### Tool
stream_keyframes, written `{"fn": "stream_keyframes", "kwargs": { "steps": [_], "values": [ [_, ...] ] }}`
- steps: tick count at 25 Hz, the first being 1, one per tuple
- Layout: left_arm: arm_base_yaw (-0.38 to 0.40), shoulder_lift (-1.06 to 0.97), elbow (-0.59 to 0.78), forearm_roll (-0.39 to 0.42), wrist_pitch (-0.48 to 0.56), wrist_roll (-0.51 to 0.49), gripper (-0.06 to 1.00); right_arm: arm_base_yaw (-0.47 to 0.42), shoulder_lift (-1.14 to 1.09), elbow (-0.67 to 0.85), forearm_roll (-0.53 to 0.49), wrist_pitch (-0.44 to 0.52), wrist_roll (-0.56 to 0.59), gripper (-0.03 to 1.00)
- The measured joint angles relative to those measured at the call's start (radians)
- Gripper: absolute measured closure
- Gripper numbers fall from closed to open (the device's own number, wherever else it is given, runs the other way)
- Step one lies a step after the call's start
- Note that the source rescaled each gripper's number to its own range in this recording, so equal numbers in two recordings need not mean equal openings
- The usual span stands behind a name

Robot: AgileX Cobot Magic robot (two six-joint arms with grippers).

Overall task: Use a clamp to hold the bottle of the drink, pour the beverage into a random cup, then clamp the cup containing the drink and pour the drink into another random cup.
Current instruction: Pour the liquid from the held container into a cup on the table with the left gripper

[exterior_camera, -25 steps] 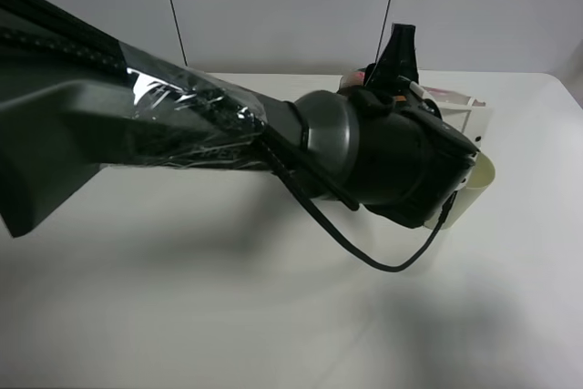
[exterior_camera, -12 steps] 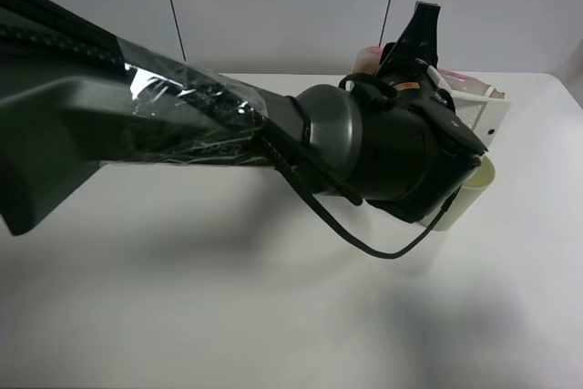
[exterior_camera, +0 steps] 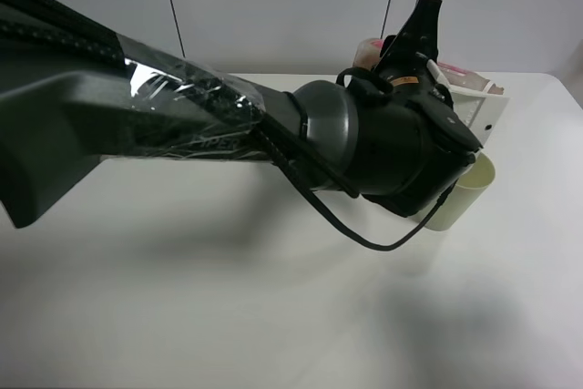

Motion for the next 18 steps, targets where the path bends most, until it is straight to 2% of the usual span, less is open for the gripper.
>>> {"fn": "stream_keyframes", "kwargs": {
  "steps": [18],
  "values": [
    [0.008,0.0,0.0,0.051,0.001,0.033,0.94,0.0,0.0,0.0,0.0,0.0,0.0,0.19]
  ]
}}
